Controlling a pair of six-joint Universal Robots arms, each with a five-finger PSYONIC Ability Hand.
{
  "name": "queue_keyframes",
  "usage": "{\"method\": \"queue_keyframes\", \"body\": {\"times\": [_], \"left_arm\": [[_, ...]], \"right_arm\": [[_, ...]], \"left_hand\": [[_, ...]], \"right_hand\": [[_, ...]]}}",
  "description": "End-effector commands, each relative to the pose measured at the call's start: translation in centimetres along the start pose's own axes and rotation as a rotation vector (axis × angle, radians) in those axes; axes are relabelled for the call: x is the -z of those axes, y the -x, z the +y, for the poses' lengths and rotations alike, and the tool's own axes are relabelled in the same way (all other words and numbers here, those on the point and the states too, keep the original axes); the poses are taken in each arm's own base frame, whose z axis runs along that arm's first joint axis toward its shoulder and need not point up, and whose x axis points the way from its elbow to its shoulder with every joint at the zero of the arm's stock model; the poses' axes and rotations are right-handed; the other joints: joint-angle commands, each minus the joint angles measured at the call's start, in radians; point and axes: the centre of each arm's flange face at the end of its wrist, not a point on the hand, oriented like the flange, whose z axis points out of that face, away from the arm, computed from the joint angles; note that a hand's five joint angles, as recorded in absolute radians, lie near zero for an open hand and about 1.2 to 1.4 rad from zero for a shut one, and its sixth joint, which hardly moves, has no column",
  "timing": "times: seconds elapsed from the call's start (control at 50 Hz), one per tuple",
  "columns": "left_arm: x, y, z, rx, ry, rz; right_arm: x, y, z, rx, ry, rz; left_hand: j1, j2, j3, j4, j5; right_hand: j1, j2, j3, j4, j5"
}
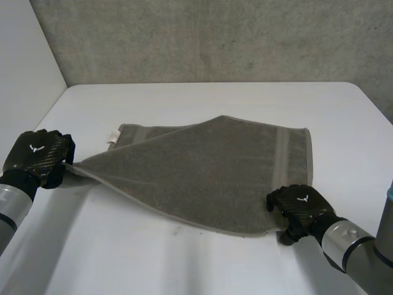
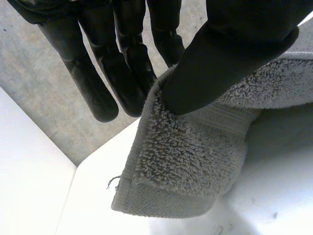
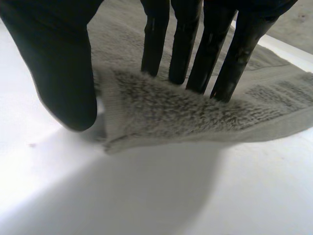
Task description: Fold the towel.
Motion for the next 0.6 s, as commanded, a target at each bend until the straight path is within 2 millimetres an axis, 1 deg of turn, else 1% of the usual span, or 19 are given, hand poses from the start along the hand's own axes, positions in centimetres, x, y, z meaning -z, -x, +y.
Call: {"method": "queue_keyframes", "body": {"times": [0.02,0.06,0.18,0.22,0.24,0.32,0.34,0.36,0.38,0.4,0.42,0.44,0.46,0.48,0.5,0.52,0.54,0.56,0.6], "left_arm": [[0.0,0.0,0.0,0.0,0.0,0.001],[0.1,-0.1,0.1,0.001,0.003,0.002],[0.5,-0.4,0.1,0.002,0.009,0.01],[0.6,-0.5,-0.1,-0.001,0.004,0.012],[0.8,-0.4,-0.6,-0.006,-0.011,0.008],[1.5,-0.2,-2.3,-0.027,-0.064,-0.007],[1.8,0.0,-3.3,-0.034,-0.09,-0.014],[2.2,0.1,-4.4,-0.042,-0.117,-0.019],[2.2,0.1,-4.4,-0.042,-0.117,-0.019],[2.5,0.3,-5.8,-0.047,-0.153,-0.024],[2.9,0.5,-7.6,-0.05,-0.194,-0.027],[2.9,0.5,-7.6,-0.05,-0.195,-0.027],[3.3,0.6,-9.1,-0.04,-0.22,-0.023],[3.6,0.8,-10.4,-0.027,-0.237,-0.017],[3.6,0.8,-10.4,-0.027,-0.237,-0.017],[3.8,0.9,-11.7,-0.016,-0.248,-0.009],[3.8,0.9,-11.7,-0.016,-0.249,-0.009],[3.9,1.1,-12.7,-0.011,-0.25,-0.001],[4.1,1.1,-13.6,-0.007,-0.245,0.011]], "right_arm": [[-0.7,-1.1,-0.1,0.017,-0.003,0.112],[-0.8,-2.3,-0.5,0.03,-0.015,0.216],[0.3,-3.3,-2.9,0.078,-0.098,0.296],[1.8,-3.4,-5.0,0.164,-0.159,0.313],[1.8,-3.4,-5.0,0.164,-0.159,0.313],[4.2,-3.6,-8.0,0.297,-0.187,0.325],[5.1,-3.9,-9.2,0.325,-0.184,0.33],[5.1,-3.9,-9.2,0.326,-0.184,0.33],[6.0,-4.1,-10.5,0.347,-0.186,0.331],[7.0,-4.3,-12.2,0.368,-0.203,0.337],[7.0,-4.3,-12.2,0.368,-0.203,0.337],[8.1,-4.5,-14.0,0.386,-0.225,0.344],[8.9,-4.7,-15.5,0.396,-0.236,0.35],[9.0,-4.7,-15.5,0.396,-0.236,0.35],[9.8,-4.9,-17.0,0.408,-0.245,0.355],[9.9,-4.9,-17.0,0.408,-0.245,0.355],[10.7,-5.0,-18.3,0.421,-0.247,0.354],[11.5,-5.1,-19.4,0.438,-0.241,0.356],[12.2,-5.4,-20.1,0.452,-0.222,0.36]], "left_hand": [[0.21,0.179,0.181,0.178,0.187],[0.21,0.179,0.181,0.178,0.187],[0.21,0.179,0.181,0.178,0.187],[0.21,0.179,0.181,0.178,0.187],[0.21,0.179,0.181,0.178,0.187],[0.21,0.179,0.181,0.178,0.187],[0.21,0.179,0.181,0.178,0.187],[0.21,0.179,0.181,0.178,0.187],[0.21,0.179,0.181,0.178,0.187],[0.21,0.179,0.181,0.178,0.187],[0.21,0.179,0.181,0.178,0.187],[0.21,0.179,0.181,0.178,0.187],[0.21,0.179,0.181,0.178,0.187],[0.21,0.179,0.181,0.178,0.187],[0.21,0.179,0.181,0.178,0.187],[0.21,0.179,0.181,0.178,0.187],[0.21,0.179,0.181,0.178,0.187],[0.21,0.179,0.181,0.178,0.187],[0.21,0.179,0.181,0.178,0.187]], "right_hand": [[0.559,0.47,0.468,0.467,0.48],[0.83,0.742,0.739,0.738,0.751],[0.831,0.742,0.74,0.739,0.752],[0.831,0.742,0.74,0.739,0.752],[0.831,0.742,0.74,0.739,0.752],[0.831,0.742,0.74,0.739,0.752],[0.831,0.742,0.74,0.739,0.752],[0.831,0.742,0.74,0.739,0.752],[0.831,0.742,0.74,0.739,0.752],[0.831,0.742,0.74,0.739,0.752],[0.831,0.742,0.74,0.739,0.752],[0.831,0.742,0.74,0.739,0.752],[0.831,0.742,0.74,0.739,0.752],[0.831,0.742,0.74,0.739,0.752],[0.831,0.742,0.74,0.739,0.752],[0.831,0.742,0.74,0.739,0.752],[0.831,0.742,0.74,0.739,0.752],[0.831,0.742,0.74,0.739,0.752],[0.831,0.742,0.74,0.739,0.752]]}}
